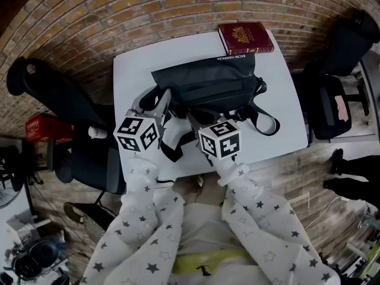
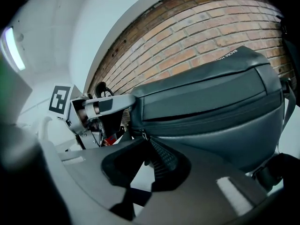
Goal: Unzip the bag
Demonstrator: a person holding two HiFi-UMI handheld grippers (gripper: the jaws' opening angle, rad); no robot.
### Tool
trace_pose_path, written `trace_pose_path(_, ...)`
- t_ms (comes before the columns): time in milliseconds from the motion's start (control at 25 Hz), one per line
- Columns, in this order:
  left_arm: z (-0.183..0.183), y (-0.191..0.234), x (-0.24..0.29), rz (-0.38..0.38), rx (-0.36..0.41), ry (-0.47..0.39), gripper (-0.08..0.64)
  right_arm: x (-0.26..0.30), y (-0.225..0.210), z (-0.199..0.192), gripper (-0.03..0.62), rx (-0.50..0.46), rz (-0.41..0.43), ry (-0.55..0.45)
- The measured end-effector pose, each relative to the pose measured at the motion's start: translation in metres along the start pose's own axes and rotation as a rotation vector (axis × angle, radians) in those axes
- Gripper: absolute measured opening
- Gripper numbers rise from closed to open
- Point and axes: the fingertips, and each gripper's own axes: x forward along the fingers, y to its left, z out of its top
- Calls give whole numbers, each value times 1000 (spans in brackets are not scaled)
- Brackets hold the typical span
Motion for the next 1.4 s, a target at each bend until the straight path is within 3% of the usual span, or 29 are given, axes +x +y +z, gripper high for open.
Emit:
trace_pose_path(560,0,1,-1,52,-19,-5,109,-13,-18,5,40,-12,-8,5)
trace_pose_path(1400,3,-4,5,149,-49,8,110,-53,-74,15,40,17,-88,-4)
